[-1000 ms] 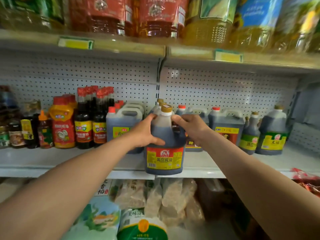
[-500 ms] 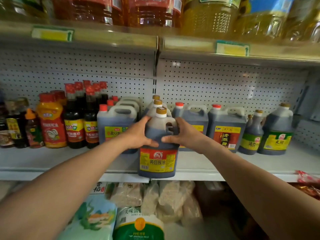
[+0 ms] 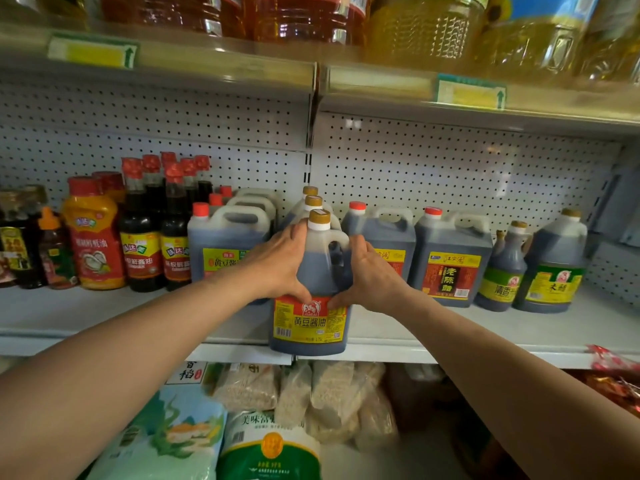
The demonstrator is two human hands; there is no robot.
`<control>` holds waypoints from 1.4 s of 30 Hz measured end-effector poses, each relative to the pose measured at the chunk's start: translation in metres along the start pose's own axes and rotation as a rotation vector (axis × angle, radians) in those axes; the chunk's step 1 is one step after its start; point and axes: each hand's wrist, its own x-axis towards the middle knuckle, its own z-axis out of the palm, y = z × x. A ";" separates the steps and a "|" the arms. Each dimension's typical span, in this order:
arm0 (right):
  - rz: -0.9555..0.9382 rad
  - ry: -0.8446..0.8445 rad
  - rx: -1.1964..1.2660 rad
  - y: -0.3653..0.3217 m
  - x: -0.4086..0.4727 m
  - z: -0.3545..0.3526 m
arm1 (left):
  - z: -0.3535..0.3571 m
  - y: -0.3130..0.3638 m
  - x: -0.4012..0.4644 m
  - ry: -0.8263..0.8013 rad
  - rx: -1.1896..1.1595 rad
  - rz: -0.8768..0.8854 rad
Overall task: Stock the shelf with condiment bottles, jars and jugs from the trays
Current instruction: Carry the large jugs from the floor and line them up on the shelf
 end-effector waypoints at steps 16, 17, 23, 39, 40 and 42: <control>0.065 0.025 -0.169 -0.002 0.040 0.002 | 0.003 -0.018 0.038 0.040 0.113 -0.060; 0.069 0.028 -0.165 -0.002 0.044 0.004 | 0.003 -0.021 0.041 0.032 0.117 -0.066; 0.058 0.041 -0.176 -0.001 0.067 0.014 | 0.006 -0.037 0.060 0.013 0.158 -0.097; 0.109 0.036 -0.317 0.003 0.117 0.026 | 0.018 -0.057 0.106 0.020 0.270 -0.132; 0.111 0.038 -0.318 0.003 0.118 0.026 | 0.019 -0.058 0.107 0.021 0.268 -0.130; 0.114 0.039 -0.320 0.003 0.117 0.026 | 0.019 -0.059 0.107 0.030 0.274 -0.121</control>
